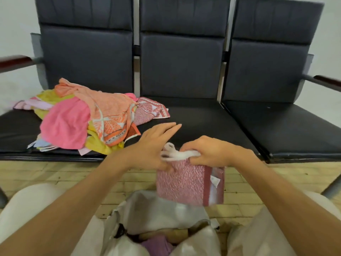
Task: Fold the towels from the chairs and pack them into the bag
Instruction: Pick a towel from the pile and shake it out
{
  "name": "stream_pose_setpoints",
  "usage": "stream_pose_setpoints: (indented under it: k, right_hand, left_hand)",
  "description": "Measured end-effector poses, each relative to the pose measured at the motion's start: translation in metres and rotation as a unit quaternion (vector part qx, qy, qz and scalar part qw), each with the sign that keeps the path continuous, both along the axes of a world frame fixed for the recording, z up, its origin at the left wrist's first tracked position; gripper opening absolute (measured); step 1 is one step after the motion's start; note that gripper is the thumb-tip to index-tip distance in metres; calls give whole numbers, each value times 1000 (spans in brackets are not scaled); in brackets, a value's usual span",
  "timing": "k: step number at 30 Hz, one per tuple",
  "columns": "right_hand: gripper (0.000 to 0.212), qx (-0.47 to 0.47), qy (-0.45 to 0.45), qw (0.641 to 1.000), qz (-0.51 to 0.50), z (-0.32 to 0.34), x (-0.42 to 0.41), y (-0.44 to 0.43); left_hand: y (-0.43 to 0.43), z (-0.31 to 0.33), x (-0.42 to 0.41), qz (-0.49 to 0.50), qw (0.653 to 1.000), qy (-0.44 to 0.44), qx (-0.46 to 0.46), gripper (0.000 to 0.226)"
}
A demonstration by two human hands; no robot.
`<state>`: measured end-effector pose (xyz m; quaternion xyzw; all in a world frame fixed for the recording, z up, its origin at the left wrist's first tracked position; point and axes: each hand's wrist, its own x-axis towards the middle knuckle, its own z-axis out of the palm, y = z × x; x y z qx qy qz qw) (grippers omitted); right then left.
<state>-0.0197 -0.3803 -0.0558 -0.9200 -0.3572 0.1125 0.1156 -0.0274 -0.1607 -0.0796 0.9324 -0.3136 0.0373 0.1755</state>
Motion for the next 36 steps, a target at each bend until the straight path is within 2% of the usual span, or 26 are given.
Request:
stream_pose_setpoints:
  k: [2, 3, 4, 6, 7, 8, 10, 12, 15, 17, 19, 21, 22, 23, 25, 27, 29, 31, 33, 36]
  right_hand:
    - [17, -21, -11, 999, 39, 4, -6, 6]
    - [18, -26, -16, 999, 43, 6, -9, 7]
    - [19, -28, -19, 999, 37, 8, -11, 6]
    - [21, -17, -16, 1000, 15, 9, -13, -1]
    - [22, 3, -5, 1000, 2, 10, -14, -6]
    - [26, 25, 10, 1000, -11, 10, -14, -10]
    - [46, 43, 32, 998, -35, 9, -14, -18]
    - [57, 6, 35, 998, -56, 6, -14, -25]
    - [28, -27, -12, 996, -86, -1, -13, -32]
    - [20, 37, -45, 993, -106, 0, -10, -38]
    - [16, 154, -23, 980, -126, 5, -7, -44]
    - [12, 287, 43, 947, -136, 10, -7, -48]
    - [16, 343, 74, 926, -138, 11, -7, -49]
    - [21, 391, 105, 904, -139, 12, -8, -48]
    - [33, 472, 168, 853, -144, 10, -9, -46]
    - [39, 520, 195, 818, -150, 10, -9, -43]
    - [34, 522, 173, 818, -168, 10, -7, -41]
    - [31, 491, 156, 840, -172, 13, -5, -43]
    - [34, 459, 170, 858, -157, 17, -5, -45]
    - [34, 467, 189, 851, -146, 24, -7, -50]
  left_hand:
    - [1, -2, -2, 22, 996, 43, 71, 108]
    - [2, -1, -2, 34, 993, 67, 90, 95]
    - [0, 0, -4, 41, 991, 87, 94, 72]
    - [-4, 1, -6, 44, 992, 114, 45, 27]
    - [-5, 2, -8, 36, 993, 116, 12, 22]
    - [-7, 4, -9, 27, 994, 106, -19, 24]
    - [-8, 7, -11, 10, 993, 92, -76, 22]
    - [-9, 9, -10, 2, 988, 95, -124, 20]
    - [-7, 7, -6, 20, 979, 79, -184, 23]
    - [-6, 10, -3, 61, 967, 52, -242, 27]
    - [-4, 15, -2, 131, 927, 70, -344, 32]
    - [-2, 23, -4, 149, 844, 178, -484, 32]
    - [-2, 26, -6, 138, 808, 231, -525, 29]
    - [-1, 28, -8, 128, 794, 258, -536, 26]
    - [0, 29, -10, 113, 808, 270, -511, 24]
    - [2, 31, -13, 100, 840, 254, -470, 24]
    - [6, 34, -16, 90, 878, 224, -413, 25]
    - [8, 37, -19, 77, 899, 215, -374, 30]
    - [11, 40, -22, 66, 897, 231, -372, 29]
    - [11, 40, -22, 36, 852, 293, -432, 32]
